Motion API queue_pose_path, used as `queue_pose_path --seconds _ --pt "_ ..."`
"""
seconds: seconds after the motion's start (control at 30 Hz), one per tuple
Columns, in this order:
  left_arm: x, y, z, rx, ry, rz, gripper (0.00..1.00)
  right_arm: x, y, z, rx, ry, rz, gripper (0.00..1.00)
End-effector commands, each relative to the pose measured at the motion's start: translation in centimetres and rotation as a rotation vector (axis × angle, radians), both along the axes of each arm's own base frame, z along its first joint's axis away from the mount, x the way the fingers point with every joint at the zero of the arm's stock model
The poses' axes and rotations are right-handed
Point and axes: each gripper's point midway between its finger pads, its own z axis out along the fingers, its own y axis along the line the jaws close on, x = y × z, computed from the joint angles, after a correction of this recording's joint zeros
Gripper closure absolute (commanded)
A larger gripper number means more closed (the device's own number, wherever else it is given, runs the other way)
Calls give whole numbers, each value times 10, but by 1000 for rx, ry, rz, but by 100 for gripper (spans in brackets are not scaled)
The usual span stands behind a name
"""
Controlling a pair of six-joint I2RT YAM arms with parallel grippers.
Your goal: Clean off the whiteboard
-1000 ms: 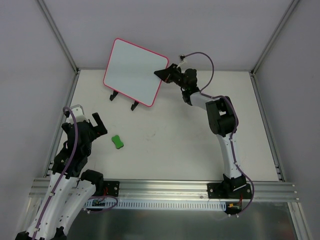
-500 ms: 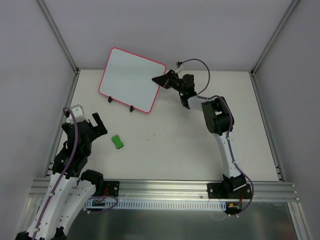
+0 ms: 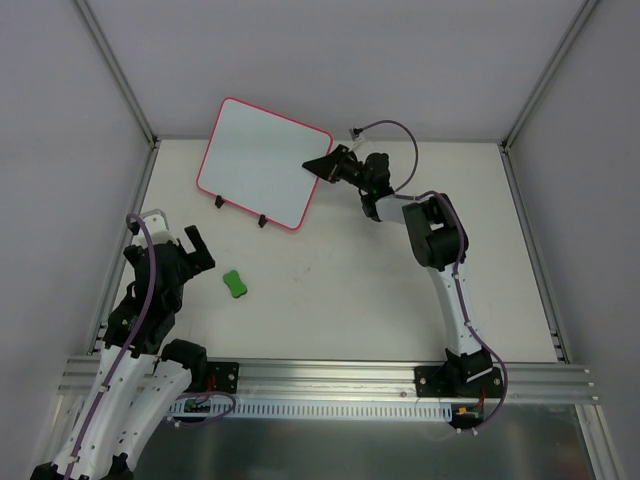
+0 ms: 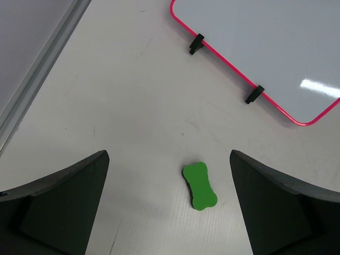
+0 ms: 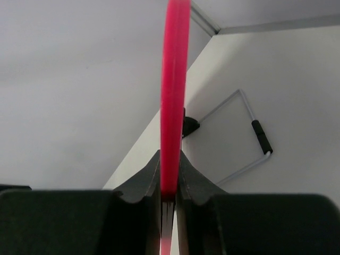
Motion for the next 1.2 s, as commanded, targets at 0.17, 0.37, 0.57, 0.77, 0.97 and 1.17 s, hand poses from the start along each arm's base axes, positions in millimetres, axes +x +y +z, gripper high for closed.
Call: queue_pose_path --seconds 0.17,0.37,0.57,0.77,0.97,1.17 --pt "0 1 -1 12 -1 -1 1 -30 9 39 16 -133 96 81" --pt "0 1 -1 13 1 -3 1 -31 4 41 9 -141 88 70" --pt "0 1 -1 13 1 -3 1 -39 -4 42 -8 -150 73 43" --pt "0 2 -2 14 1 -2 1 -49 -15 47 -9 -167 62 30" --pt "0 1 -2 14 1 -2 1 -61 -43 55 -14 -166 12 10" --pt "-1 0 1 8 -10 -9 1 -80 -98 47 -66 -122 -92 1"
